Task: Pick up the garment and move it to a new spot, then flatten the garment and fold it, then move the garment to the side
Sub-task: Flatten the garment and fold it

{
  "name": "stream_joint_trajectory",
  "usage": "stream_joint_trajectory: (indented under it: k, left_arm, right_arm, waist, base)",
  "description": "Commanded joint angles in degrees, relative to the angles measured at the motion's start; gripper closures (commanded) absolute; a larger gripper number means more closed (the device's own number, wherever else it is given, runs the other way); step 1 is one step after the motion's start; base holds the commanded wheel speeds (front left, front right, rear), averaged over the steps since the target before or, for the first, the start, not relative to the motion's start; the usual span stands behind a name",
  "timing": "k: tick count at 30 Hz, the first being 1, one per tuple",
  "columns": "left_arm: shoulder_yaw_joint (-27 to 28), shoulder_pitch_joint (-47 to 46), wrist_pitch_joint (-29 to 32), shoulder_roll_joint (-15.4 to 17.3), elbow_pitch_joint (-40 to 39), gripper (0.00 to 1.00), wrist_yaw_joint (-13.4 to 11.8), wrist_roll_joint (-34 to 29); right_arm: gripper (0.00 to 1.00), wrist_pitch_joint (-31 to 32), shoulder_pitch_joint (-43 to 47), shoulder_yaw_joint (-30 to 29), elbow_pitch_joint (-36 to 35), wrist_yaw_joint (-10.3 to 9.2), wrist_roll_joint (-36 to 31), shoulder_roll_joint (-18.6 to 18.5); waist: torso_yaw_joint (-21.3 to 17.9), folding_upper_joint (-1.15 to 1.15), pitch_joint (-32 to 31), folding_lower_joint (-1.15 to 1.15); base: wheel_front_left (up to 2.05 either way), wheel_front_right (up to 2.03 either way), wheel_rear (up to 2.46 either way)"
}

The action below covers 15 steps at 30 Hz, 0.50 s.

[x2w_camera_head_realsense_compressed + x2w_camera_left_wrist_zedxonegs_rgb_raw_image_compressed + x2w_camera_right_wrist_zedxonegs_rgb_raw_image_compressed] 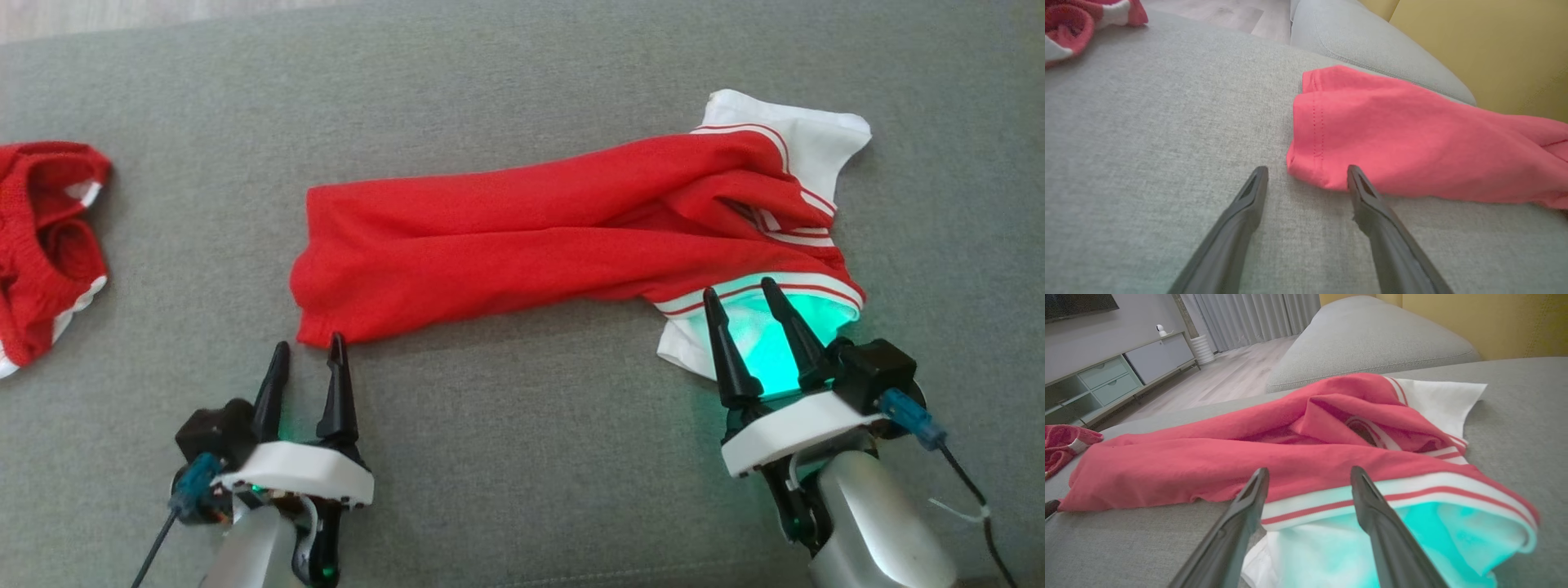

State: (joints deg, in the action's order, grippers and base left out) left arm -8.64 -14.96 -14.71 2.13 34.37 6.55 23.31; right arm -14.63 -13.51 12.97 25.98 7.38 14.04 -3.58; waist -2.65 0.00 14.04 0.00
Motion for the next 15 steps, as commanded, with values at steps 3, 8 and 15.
stream_joint_trajectory:
  k: [3,8,15]
  left_arm:
    - [1.7,-2.7,-0.3,0.8,0.9,0.0,0.2,-0.3]
    - [-0.9,-4.1,-0.3,0.8,4.1,0.76,0.8,-0.1]
    - [0.0,-3.4,-0.3,0.8,-1.2,1.0,0.9,-1.0]
  right_arm:
    - [0.0,-0.4,-0.5,1.3,-1.2,0.11,-0.3,0.7]
    - [0.0,-0.4,-0.4,0.7,-1.2,0.11,-0.7,0.7]
    - [0.0,-0.4,0.4,-1.3,-0.4,0.11,-0.6,0.7]
  waist:
    - [-0.9,0.0,0.2,0.0]
    - [-1.3,0.0,0.1,0.0]
    - [-0.5,0.0,-2.2,0.0]
  base:
    - [0.0,0.0,0.0]
    - [0.0,0.0,0.0]
    - [0.0,0.0,0.0]
